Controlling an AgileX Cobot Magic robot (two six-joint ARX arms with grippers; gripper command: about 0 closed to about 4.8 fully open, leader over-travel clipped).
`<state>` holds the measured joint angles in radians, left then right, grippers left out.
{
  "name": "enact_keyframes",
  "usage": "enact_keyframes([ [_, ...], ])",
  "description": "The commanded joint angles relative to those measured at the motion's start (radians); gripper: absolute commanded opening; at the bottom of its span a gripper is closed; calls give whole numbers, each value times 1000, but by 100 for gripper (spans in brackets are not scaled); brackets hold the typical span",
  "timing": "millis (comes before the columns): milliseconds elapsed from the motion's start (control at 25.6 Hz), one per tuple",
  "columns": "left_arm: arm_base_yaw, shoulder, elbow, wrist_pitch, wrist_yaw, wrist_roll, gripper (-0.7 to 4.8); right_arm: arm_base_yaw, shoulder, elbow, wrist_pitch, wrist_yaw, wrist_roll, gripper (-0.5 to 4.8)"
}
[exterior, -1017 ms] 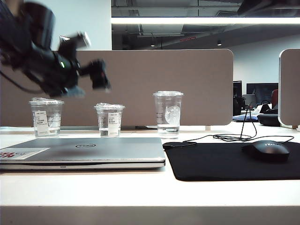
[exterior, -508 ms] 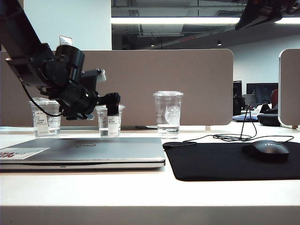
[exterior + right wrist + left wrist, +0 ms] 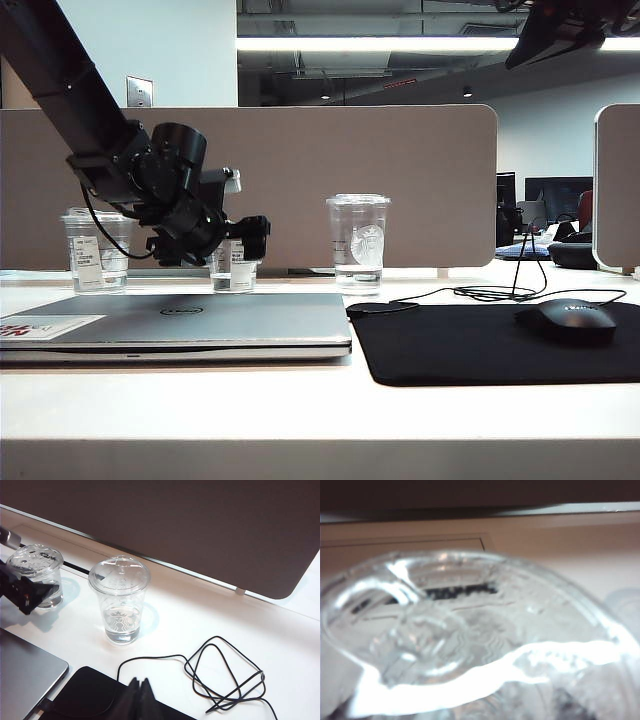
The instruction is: Pick up the coffee cup on the middle and place it on the right side of the laptop.
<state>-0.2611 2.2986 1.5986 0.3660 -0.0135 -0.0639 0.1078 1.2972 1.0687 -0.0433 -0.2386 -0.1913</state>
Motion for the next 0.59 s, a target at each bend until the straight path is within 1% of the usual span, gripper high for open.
enact_keyframes([
  [39,-2,3,8,-9,-10,4,479,0,-5,8,18,1,-2,-5],
  [117,-2,3,8,-13,-8,4,479,0,-5,8,18,1,-2,-5],
  [156,-2,3,8,-13,-8,4,427,0,-5,8,18,2,-2,-5],
  [196,-2,3,8,-12,-8,5,410,0,-5,8,18,2,-2,-5],
  [274,-2,3,8,-12,-8,5,410,0,-5,8,18,2,-2,-5],
  [430,-2,3,8,-11,-8,8,339,0,-5,8,17,3,-2,-5],
  [587,-2,3,8,-11,-8,34,273,0,-5,8,13,24,-2,-5],
])
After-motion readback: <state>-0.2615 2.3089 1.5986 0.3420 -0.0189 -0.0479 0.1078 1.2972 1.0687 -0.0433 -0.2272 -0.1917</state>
